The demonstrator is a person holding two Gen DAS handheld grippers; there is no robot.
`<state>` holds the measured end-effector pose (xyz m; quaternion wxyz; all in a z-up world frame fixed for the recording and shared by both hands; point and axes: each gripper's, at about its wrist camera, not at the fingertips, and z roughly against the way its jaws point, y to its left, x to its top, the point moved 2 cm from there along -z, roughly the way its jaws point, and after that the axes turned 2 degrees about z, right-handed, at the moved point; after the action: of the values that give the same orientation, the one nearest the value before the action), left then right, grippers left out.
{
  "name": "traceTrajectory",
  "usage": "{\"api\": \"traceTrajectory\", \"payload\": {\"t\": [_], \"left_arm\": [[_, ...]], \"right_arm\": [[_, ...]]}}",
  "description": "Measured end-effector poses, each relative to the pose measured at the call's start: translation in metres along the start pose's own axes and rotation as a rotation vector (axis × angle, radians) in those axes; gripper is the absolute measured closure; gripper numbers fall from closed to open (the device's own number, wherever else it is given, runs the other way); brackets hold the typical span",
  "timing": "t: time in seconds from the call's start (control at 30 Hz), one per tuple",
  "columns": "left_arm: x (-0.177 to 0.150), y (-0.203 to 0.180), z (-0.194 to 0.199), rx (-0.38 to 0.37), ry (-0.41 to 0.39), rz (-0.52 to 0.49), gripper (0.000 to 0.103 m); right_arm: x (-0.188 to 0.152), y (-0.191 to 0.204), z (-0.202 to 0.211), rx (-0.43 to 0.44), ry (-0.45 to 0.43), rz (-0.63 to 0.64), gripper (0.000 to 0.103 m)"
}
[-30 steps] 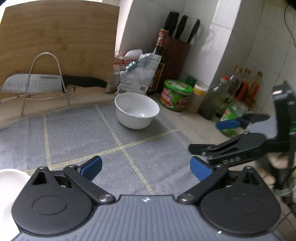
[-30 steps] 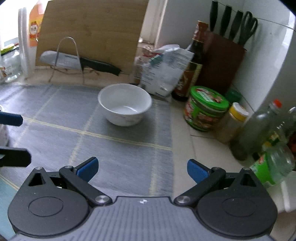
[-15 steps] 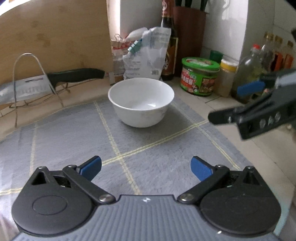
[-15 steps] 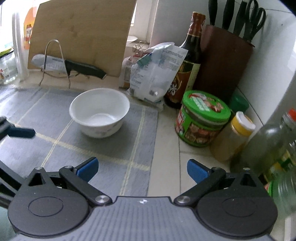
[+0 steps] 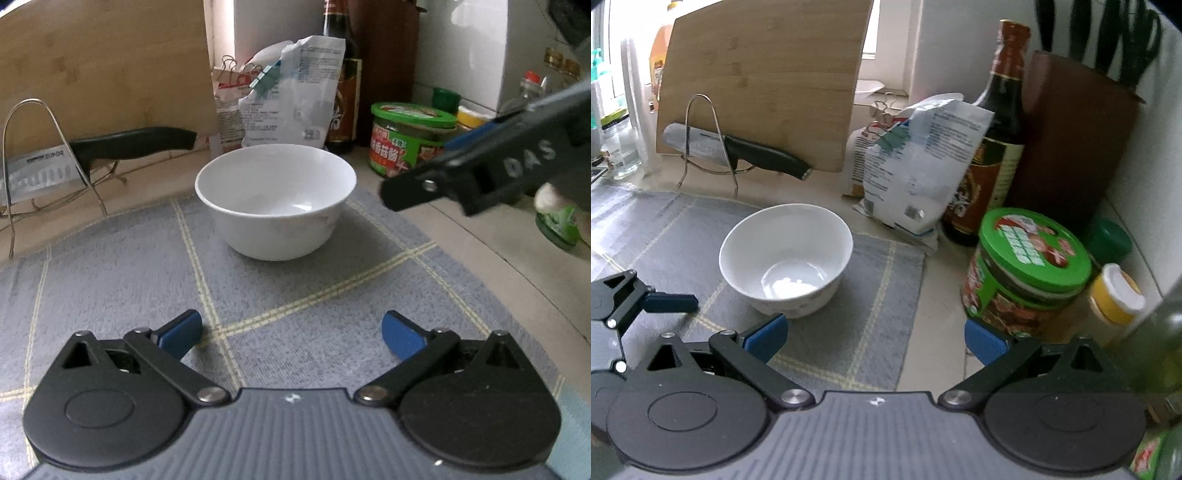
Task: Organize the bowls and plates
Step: 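Close the right tool on the rim of the white bowl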
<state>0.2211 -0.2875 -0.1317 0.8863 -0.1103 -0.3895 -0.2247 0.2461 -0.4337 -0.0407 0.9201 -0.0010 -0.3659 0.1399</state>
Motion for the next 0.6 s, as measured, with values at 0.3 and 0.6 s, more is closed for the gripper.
{"api": "traceTrajectory", "payload": {"t": [0.3,0.6], "left_arm": [[0.024,-0.005,-0.012,0.042,-0.049,0.012,0.001],[0.036,-0.003,-0.018,0.073,-0.097,0.034,0.002]], "right_arm": [[0.021,0.001,-0.024,0.102,0.005,0.024,0.0],[0.047,0.005,-0.044,0.242,-0.003,0.019,0.0]]}}
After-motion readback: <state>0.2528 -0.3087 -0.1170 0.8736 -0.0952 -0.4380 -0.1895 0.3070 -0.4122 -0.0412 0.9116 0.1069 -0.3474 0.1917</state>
